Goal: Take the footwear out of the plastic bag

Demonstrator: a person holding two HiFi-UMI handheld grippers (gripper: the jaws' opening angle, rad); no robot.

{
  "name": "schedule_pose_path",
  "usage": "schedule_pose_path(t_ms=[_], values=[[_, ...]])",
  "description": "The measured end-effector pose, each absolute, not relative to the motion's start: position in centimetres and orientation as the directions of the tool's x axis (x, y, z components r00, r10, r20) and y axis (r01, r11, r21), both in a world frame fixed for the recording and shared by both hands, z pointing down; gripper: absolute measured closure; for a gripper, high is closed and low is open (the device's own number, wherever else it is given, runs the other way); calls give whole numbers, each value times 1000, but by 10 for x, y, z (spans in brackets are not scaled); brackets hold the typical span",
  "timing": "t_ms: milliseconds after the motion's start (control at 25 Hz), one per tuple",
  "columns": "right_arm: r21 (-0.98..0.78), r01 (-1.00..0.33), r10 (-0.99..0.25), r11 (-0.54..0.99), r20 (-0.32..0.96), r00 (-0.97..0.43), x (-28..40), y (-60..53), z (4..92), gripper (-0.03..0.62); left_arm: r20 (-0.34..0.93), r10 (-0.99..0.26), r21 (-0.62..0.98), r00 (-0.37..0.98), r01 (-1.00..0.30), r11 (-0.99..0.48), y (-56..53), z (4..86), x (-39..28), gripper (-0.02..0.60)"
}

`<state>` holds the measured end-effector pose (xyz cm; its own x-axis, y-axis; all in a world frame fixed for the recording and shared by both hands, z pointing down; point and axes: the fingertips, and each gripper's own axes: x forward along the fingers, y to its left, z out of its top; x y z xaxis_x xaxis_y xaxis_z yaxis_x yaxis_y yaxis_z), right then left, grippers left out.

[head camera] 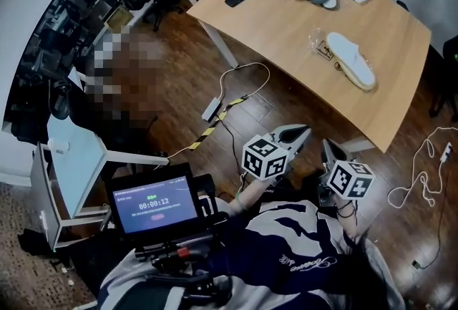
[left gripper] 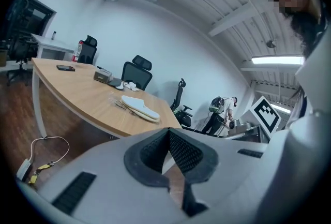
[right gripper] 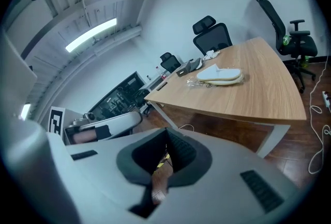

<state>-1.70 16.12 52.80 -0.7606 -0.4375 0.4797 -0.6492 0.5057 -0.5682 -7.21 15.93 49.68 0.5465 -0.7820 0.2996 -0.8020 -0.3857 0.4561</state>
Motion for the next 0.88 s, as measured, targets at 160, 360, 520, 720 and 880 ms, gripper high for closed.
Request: schedule_pose_path(t_ms=[160, 360, 520, 720, 880], values=[[-552, -674, -462, 491, 491, -739, -41, 198, 527, 605, 300, -772, 478, 561, -788, -387, 193, 503, -105, 578], [-527, -706, -497, 472, 503, -707, -46, 229, 528, 605, 280, -752, 510, 596, -756, -409, 218, 510, -114, 578], [-509, -726, -515, 463, 512, -687, -39, 240, 529, 605, 255, -744, 526, 618, -734, -429, 226, 511, -108, 578], [-507, -733, -526, 454, 512, -679, -33, 239, 525, 605, 238, -732, 530, 638, -717, -453, 222, 505, -99, 578], [-514, -731, -534, 448, 502, -680, -27, 238, 514, 605, 230, -739, 536, 634, -716, -447, 218, 495, -97, 578]])
